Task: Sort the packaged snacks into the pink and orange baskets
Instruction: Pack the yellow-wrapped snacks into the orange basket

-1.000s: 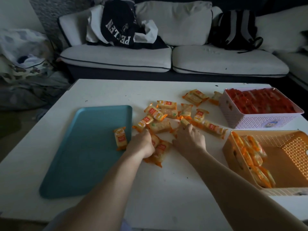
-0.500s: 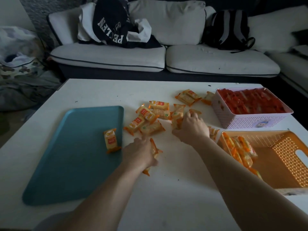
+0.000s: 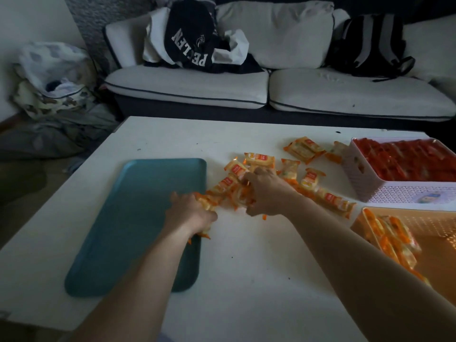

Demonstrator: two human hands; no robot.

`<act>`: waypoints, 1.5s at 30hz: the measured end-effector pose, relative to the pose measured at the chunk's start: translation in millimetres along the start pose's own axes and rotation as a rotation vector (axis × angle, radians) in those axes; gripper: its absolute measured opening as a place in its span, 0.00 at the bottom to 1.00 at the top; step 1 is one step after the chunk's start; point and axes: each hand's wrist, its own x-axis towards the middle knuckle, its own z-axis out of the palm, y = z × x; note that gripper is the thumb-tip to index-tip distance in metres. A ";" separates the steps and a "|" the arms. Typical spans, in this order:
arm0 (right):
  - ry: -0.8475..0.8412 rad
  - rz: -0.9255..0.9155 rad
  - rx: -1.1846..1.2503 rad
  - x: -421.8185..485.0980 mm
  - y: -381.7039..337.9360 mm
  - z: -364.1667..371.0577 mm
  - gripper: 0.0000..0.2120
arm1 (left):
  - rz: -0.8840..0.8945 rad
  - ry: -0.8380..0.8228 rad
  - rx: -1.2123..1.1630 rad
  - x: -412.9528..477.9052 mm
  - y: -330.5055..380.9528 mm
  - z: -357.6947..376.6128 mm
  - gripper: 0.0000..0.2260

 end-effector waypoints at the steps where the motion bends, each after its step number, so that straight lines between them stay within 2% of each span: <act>1: -0.036 -0.019 -0.018 5.8 -4.7 2.2 0.43 | 0.011 -0.027 -0.003 0.3 -1.0 3.3 0.14; 7: -0.204 -0.029 0.067 13.5 -5.0 -2.2 0.48 | -0.007 -0.067 0.061 -7.1 -1.6 6.5 0.15; 10: -0.293 -0.052 0.060 6.1 -6.0 -3.2 0.50 | 0.001 -0.046 0.073 -9.2 -0.8 6.3 0.26; 12: -0.321 -0.069 -0.004 -0.4 -8.3 -0.4 0.50 | 0.036 -0.025 -0.008 -10.3 0.4 7.0 0.30; 16: -0.338 -0.050 -0.111 -14.4 -14.8 9.0 0.50 | 0.096 -0.047 -0.344 -18.7 10.9 9.4 0.16; 19: -0.341 -0.043 -0.090 -29.7 -19.1 8.9 0.48 | 0.118 -0.036 -0.406 -25.2 14.9 11.7 0.06; 24: -0.426 -0.001 -0.084 -53.6 -28.8 7.2 0.44 | 0.129 0.031 -0.438 -31.8 18.3 11.6 0.08; 30: -0.349 0.035 -0.020 -84.6 -34.9 5.7 0.42 | 0.204 -0.011 -0.462 -55.6 27.5 13.4 0.10; 36: -0.143 0.215 0.324 -125.9 1.0 -23.3 0.41 | 0.171 -0.065 -0.719 -87.8 61.5 8.3 0.08; 37: -0.117 0.242 0.459 -136.7 10.9 -32.6 0.41 | 0.179 -0.097 -0.790 -93.5 69.4 6.9 0.08; 39: -0.032 0.213 0.848 -165.9 36.4 -49.0 0.31 | 0.203 -0.198 -0.919 -108.5 93.3 9.2 0.08; 41: 0.117 0.147 1.184 -198.5 66.9 -65.7 0.26 | 0.227 -0.303 -0.981 -125.1 124.7 21.1 0.18; 43: 0.240 0.145 1.411 -228.4 99.7 -80.4 0.35 | 0.272 -0.366 -0.989 -142.6 164.4 38.1 0.25; 45: 0.293 0.198 1.472 -255.0 130.9 -89.8 0.40 | 0.331 -0.439 -1.004 -154.9 206.8 57.8 0.31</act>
